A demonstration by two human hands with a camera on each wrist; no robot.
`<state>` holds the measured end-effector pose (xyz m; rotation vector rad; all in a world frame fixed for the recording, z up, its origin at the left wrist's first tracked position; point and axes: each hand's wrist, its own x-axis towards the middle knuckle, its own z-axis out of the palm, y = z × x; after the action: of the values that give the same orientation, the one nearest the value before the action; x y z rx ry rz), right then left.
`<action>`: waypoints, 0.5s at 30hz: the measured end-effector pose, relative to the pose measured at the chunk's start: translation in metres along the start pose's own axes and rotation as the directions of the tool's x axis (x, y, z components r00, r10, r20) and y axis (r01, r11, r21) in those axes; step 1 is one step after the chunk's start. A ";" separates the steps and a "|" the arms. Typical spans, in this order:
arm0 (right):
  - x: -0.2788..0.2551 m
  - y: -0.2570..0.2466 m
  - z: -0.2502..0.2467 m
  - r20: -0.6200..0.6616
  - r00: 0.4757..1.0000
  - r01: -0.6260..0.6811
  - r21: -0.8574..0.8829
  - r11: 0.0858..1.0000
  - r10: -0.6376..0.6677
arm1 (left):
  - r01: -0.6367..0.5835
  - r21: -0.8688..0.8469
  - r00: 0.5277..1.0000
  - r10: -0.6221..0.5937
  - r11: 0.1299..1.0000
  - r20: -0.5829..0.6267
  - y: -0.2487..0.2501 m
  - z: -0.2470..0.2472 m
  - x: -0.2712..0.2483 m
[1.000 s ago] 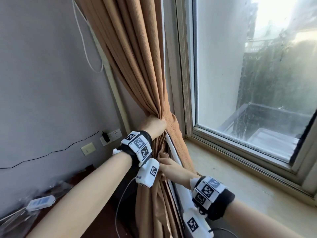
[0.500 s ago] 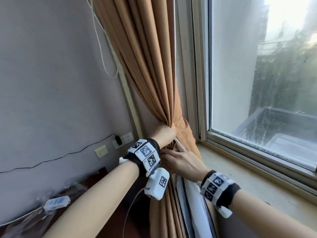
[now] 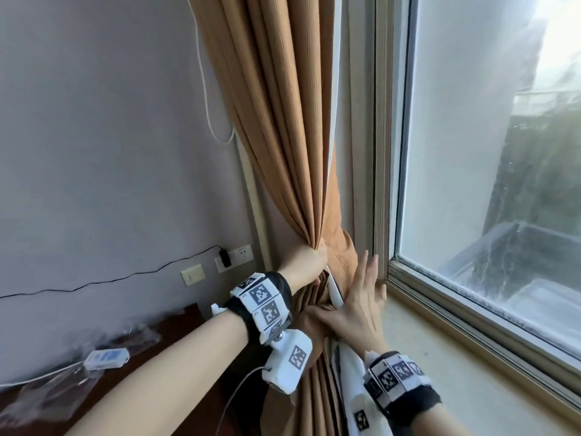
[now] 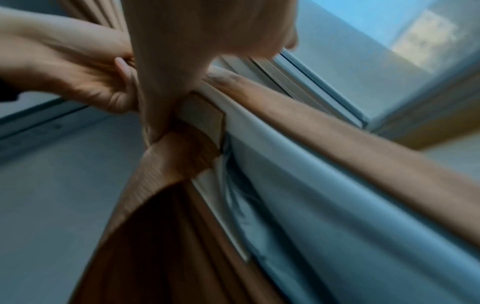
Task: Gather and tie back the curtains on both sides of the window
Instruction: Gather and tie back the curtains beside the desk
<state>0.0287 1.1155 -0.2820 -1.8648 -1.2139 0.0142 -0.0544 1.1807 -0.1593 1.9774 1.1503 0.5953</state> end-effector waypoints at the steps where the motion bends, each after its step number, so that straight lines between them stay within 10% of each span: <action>1: 0.007 -0.002 0.004 0.055 0.998 -0.009 -0.029 1.000 0.011 | 0.000 -0.021 1.000 -0.001 1.000 -0.011 0.000 0.002 0.001; 15: 0.048 -0.018 0.018 -0.134 0.977 -0.106 0.359 0.927 0.163 | -0.007 -0.061 0.995 0.001 0.998 -0.103 0.002 0.031 0.030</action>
<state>0.0331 1.1648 -0.2605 -1.5975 -0.9024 0.1437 -0.0176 1.1944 -0.1758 1.9167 1.1764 0.7338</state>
